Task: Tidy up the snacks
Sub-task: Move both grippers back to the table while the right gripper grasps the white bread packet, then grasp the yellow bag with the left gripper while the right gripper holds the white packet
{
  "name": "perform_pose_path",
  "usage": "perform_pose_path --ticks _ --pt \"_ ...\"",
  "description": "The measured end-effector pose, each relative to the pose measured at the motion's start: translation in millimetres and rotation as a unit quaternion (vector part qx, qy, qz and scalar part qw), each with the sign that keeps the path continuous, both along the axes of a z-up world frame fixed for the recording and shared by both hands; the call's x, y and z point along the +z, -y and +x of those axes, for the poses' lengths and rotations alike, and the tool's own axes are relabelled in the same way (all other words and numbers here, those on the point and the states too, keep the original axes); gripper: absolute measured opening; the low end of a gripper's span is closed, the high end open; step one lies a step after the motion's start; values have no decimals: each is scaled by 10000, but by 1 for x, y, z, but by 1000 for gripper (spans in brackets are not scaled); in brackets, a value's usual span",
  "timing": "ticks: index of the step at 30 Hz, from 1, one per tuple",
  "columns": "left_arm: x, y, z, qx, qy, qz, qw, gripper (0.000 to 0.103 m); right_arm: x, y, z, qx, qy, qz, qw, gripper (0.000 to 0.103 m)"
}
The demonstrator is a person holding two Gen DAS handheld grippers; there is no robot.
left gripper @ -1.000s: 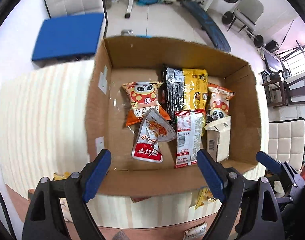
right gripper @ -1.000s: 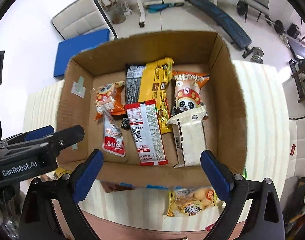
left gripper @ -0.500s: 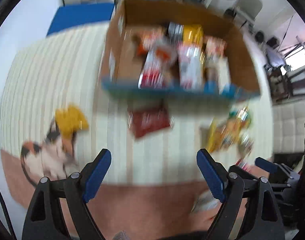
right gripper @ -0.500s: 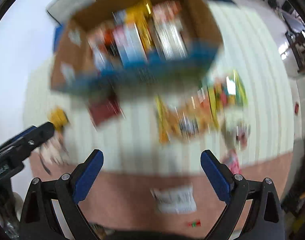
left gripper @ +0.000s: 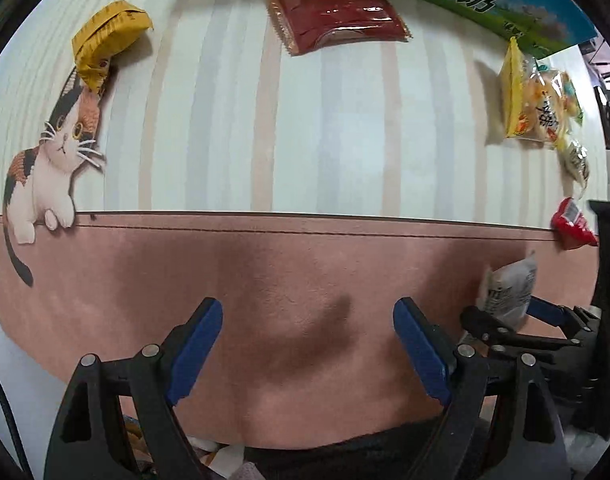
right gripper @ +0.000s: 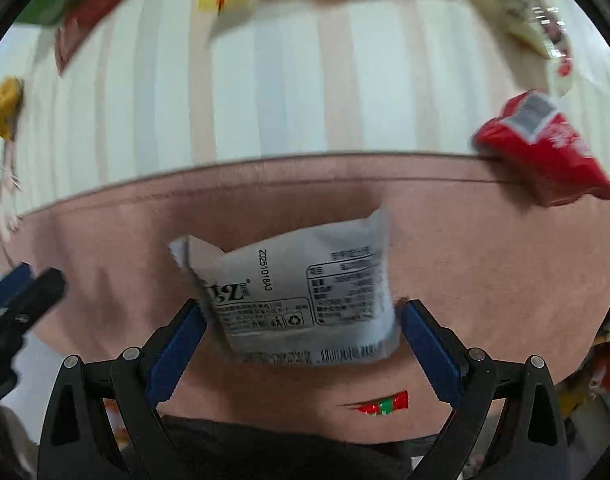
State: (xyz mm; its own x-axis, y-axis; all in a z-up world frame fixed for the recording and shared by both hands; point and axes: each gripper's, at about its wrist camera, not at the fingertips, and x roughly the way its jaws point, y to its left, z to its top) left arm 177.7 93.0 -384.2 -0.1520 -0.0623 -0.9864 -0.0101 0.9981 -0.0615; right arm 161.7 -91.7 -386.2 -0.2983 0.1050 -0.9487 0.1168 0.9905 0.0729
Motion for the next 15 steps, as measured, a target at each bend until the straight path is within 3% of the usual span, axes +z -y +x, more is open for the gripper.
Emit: perform_pose_path --ticks 2,4,11,15 --pt "3 -3 2 29 49 21 10000 88 4 -6 -1 127 215 -203 9995 95" --pt "9 -10 4 122 145 38 9998 88 11 -7 1 158 418 -360 9984 76" --pt "41 -58 40 821 379 -76 9959 88 33 -11 17 60 730 42 9973 75" --pt "51 -113 67 1757 385 -393 9829 88 53 -26 38 72 983 295 9947 75"
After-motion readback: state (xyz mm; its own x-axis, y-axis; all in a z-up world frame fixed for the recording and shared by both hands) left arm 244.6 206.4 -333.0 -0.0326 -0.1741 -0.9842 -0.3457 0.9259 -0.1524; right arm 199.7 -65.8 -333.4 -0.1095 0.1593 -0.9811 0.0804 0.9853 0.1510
